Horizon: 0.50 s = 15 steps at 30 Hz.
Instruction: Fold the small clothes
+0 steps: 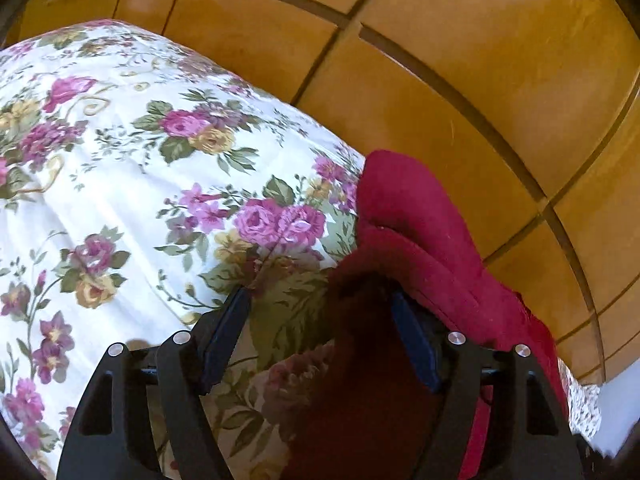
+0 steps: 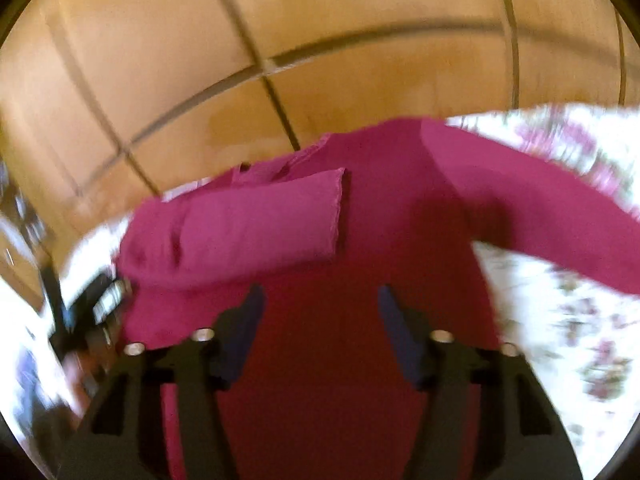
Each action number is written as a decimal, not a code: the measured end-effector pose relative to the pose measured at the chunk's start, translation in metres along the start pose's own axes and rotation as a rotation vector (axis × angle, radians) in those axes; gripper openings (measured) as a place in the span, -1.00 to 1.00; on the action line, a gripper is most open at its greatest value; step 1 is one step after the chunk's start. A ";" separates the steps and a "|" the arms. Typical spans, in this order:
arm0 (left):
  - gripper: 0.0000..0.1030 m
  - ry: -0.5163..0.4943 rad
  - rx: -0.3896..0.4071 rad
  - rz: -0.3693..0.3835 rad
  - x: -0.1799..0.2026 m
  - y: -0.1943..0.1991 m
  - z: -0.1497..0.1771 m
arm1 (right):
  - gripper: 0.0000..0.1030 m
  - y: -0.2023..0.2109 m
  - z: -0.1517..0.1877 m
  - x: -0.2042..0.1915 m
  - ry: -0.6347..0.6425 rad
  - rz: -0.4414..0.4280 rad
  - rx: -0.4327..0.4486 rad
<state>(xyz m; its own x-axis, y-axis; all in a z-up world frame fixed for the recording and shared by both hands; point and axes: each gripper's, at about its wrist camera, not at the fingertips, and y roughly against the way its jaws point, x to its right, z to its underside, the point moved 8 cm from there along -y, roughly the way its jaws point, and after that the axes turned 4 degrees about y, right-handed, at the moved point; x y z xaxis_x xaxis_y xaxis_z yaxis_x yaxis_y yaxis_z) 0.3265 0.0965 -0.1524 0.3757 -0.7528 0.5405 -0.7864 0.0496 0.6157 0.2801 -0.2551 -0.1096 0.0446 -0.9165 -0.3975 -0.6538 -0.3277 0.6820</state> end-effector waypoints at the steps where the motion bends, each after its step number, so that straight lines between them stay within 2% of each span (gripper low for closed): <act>1: 0.40 0.002 0.001 0.001 0.000 0.000 0.000 | 0.11 -0.011 -0.004 0.003 -0.039 -0.030 -0.005; 6: 0.40 -0.019 -0.013 -0.033 0.002 -0.011 0.000 | 0.08 -0.046 -0.014 0.005 -0.161 -0.084 -0.011; 7: 0.40 -0.023 -0.014 -0.040 0.002 -0.012 0.000 | -0.15 -0.048 -0.015 0.003 -0.151 -0.083 -0.002; 8: 0.40 -0.021 -0.010 -0.040 0.001 -0.012 0.000 | -0.60 -0.050 -0.017 0.001 -0.131 -0.080 0.004; 10: 0.36 0.000 0.010 -0.028 -0.004 -0.008 -0.003 | -0.85 -0.043 -0.022 0.004 -0.116 -0.077 0.050; 12: 0.15 0.054 0.050 -0.020 -0.012 -0.002 -0.008 | -0.87 -0.022 -0.031 0.005 -0.103 -0.070 0.154; 13: 0.14 0.090 0.070 -0.009 -0.017 0.001 -0.010 | -0.88 -0.014 -0.035 0.005 -0.090 -0.057 0.194; 15: 0.14 0.100 0.097 0.004 -0.019 0.008 -0.011 | -0.88 -0.002 -0.038 0.005 -0.058 -0.033 0.244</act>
<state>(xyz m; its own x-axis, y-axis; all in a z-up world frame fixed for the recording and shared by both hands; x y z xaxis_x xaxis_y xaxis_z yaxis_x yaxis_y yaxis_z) 0.3187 0.1184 -0.1515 0.4159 -0.6834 0.6000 -0.8296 -0.0148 0.5582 0.3103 -0.2678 -0.0897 0.0300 -0.8891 -0.4568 -0.8159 -0.2858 0.5027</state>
